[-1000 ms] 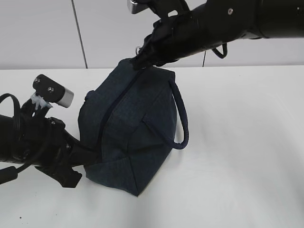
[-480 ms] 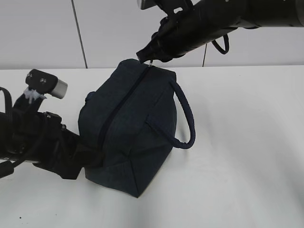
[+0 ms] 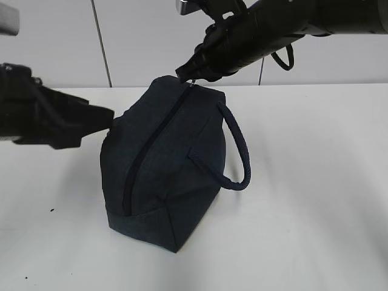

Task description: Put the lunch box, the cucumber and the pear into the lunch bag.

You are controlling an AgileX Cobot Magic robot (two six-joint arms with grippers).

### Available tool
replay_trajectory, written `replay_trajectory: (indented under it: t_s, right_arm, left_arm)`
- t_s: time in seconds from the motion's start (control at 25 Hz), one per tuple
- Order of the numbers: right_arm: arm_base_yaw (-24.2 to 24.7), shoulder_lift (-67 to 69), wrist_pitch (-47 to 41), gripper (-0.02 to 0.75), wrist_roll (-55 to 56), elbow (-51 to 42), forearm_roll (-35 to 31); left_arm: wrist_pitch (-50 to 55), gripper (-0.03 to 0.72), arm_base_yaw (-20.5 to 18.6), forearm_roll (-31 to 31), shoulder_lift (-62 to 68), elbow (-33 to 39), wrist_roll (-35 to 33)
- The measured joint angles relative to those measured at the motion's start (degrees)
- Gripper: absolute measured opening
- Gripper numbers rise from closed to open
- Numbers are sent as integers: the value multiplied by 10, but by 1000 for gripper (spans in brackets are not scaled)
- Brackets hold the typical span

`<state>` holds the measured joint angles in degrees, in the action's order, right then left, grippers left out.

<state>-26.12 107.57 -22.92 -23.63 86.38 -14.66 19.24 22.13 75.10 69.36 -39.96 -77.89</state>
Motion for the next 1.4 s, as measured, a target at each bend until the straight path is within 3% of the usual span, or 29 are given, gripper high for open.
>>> replay_trajectory:
  t_s: [0.24,0.48,0.6,0.68,0.76,0.84,1.08,1.4]
  right_arm:
    - [0,0,-16,6,0,0,0]
    - [0,0,-18,6,0,0,0]
    - [0,0,-18,6,0,0,0]
    - [0,0,-18,6,0,0,0]
    - [0,0,-18,6,0,0,-5]
    - [0,0,-14,6,0,0,-16]
    - [12,2,12,6,1,0,-35]
    - [81,59,-5,6,46,5,-96]
  left_arm:
    - [18,351,0,-13,142,-144,27]
    - [70,351,0,-128,238,-246,145]
    - [100,316,0,-151,260,-254,180]
    - [107,231,0,-169,267,-256,201]
    - [117,86,0,-187,269,-256,208]
    - [123,17,0,-192,269,-256,209]
    - [130,-8,0,-207,256,-256,212]
    - [132,-12,-6,-236,176,-255,217]
